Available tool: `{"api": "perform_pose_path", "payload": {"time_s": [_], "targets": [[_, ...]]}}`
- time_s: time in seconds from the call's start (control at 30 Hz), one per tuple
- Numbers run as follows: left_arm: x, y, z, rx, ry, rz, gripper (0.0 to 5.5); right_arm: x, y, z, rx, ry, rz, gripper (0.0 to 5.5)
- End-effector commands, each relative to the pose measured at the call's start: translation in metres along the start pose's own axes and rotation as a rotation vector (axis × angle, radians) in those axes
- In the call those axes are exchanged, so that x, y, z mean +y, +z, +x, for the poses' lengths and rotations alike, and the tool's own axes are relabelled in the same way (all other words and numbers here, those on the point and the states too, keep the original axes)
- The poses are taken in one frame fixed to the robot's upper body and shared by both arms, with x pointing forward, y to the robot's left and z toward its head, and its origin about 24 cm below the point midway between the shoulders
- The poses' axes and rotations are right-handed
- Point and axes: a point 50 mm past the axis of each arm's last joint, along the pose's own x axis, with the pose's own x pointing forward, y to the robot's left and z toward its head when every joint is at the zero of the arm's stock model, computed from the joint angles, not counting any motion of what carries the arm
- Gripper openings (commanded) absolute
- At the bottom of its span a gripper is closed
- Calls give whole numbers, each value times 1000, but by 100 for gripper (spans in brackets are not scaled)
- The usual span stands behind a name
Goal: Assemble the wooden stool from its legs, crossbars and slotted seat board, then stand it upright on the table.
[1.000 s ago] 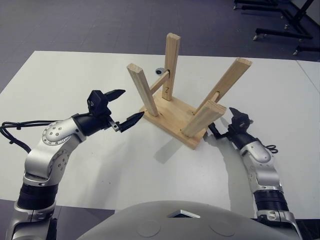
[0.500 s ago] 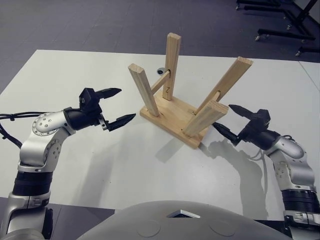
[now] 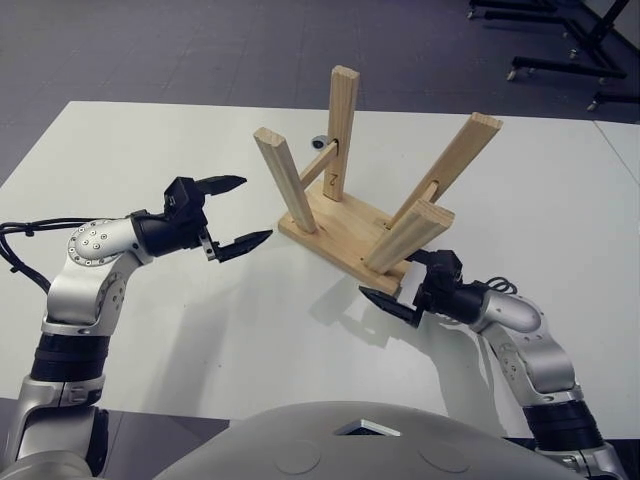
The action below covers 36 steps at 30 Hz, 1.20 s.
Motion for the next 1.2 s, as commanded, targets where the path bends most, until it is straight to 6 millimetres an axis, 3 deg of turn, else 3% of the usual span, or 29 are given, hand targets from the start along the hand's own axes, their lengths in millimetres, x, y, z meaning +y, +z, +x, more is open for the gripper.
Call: {"api": "perform_pose_path", "payload": {"time_s": [0.03, 0.57, 0.8, 1.07, 1.2], "targets": [[-6, -5, 1, 28, -20, -2, 540, 1, -3, 1, -17, -15, 22, 414], [-12, -8, -1, 42, -46, 0, 540, -4, -3, -5, -12, -15, 17, 126], [-12, -8, -1, 40, -52, -1, 540, -7, -4, -6, -1, 1, -11, 115], [-14, -9, -5, 88, -129, -4, 540, -22, 0, -32, 61, 166, -70, 108], [-18, -10, -4, 94, -163, -8, 540, -31, 8, -25, 63, 261, -103, 108]]}}
